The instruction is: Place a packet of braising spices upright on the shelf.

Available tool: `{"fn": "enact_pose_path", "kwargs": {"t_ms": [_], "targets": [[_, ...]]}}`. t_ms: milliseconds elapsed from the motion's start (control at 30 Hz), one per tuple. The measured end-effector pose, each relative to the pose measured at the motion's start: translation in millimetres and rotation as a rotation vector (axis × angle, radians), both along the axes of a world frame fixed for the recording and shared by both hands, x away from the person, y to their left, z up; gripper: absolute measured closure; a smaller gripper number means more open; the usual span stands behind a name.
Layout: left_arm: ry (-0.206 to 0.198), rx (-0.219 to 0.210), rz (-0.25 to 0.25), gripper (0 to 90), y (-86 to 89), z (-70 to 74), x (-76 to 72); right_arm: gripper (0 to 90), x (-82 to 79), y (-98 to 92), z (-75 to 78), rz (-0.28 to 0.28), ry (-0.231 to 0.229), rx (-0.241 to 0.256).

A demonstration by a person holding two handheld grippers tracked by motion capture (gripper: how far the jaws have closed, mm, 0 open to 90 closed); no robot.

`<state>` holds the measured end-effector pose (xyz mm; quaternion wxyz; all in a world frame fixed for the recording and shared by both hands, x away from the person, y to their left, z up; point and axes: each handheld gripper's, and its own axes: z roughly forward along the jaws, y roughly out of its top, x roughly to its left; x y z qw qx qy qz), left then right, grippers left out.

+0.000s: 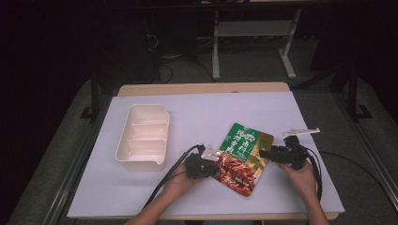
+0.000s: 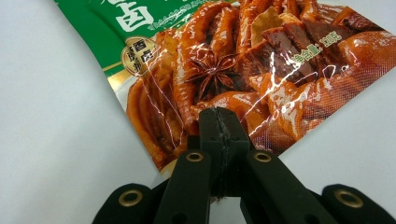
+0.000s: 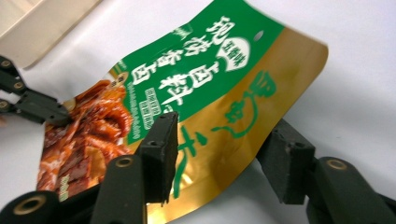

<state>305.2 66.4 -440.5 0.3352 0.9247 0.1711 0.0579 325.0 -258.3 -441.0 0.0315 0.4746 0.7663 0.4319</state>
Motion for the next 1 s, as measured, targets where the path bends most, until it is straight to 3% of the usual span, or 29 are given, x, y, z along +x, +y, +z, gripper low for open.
{"fn": "enact_pose_path", "kwargs": {"t_ms": [67, 200, 300, 400, 567, 733, 900, 1000], "targets": [[0.002, -0.006, 0.004, 89.8, 0.3, -0.5, -0.2, 52.2, 0.3, 3.3, -1.6, 0.017, 0.016, -0.019], [-0.002, -0.005, 0.003, 89.8, 0.2, -0.5, -0.5, 71.6, -0.9, 4.5, -1.4, 0.007, 0.007, -0.047], [-0.008, -0.003, 0.002, 89.8, -0.1, -0.5, -0.8, 85.9, -3.5, 4.0, 1.7, 0.012, -0.018, -0.029], [-0.013, -0.003, 0.002, 89.8, -0.2, -0.7, -1.3, 84.1, -3.5, 4.5, 2.8, 0.019, -0.017, 0.012], [-0.013, -0.005, 0.004, 89.8, -0.2, -0.8, -1.2, 73.8, 0.3, 9.2, -2.0, 0.031, 0.016, 0.001], [-0.001, -0.017, 0.016, 89.8, -0.6, -1.2, -0.8, 75.2, 2.1, 14.1, -3.9, 0.050, 0.024, 0.017], [0.002, -0.021, 0.019, 89.8, -0.7, -1.4, -0.7, 76.6, 5.0, 21.7, -6.2, 0.058, 0.030, -0.017], [-0.002, -0.021, 0.021, 89.8, -1.1, -1.4, -1.0, 82.3, 5.5, 22.9, -8.7, 0.043, 0.024, -0.040]]}}
